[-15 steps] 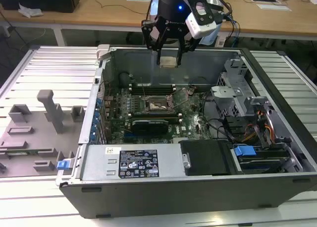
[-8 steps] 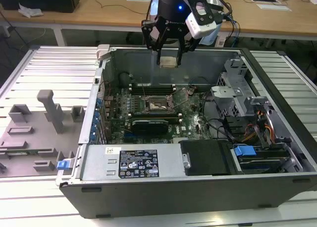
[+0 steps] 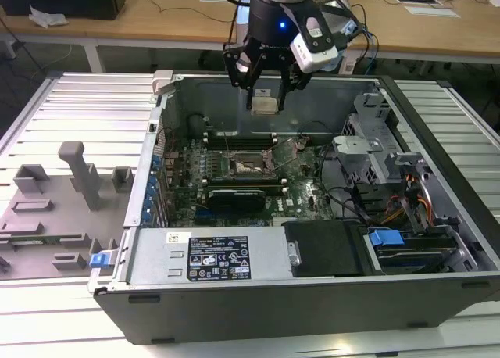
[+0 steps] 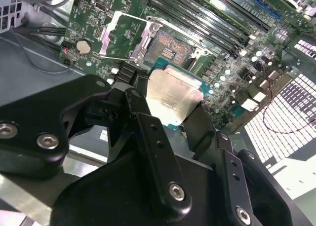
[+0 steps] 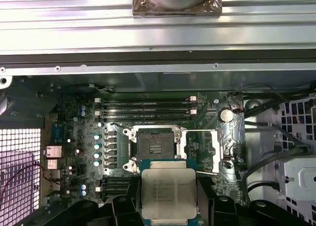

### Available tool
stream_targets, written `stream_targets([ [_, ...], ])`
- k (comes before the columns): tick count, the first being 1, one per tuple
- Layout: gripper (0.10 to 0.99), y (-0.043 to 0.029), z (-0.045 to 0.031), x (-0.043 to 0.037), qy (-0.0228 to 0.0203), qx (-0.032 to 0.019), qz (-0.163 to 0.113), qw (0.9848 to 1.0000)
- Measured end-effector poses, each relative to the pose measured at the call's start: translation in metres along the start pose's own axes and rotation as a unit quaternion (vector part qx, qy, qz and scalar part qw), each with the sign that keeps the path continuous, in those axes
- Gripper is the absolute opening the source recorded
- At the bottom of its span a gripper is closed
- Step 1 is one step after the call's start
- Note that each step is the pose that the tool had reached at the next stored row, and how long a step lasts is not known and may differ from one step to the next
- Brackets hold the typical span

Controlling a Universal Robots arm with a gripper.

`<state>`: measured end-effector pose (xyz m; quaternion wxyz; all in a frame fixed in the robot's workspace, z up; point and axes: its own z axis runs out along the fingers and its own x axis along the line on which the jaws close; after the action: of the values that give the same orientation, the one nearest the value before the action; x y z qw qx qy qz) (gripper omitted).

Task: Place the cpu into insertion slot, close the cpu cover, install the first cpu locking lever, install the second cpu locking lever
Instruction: 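Place the cpu into insertion slot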

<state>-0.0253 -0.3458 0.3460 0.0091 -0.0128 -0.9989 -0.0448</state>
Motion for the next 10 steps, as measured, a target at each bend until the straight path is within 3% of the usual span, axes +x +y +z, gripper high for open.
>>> stream_targets([
  [10,0.541,-0.0016,0.0183,-0.0001,-0.0004,-0.0001,0.005,1.0000],
])
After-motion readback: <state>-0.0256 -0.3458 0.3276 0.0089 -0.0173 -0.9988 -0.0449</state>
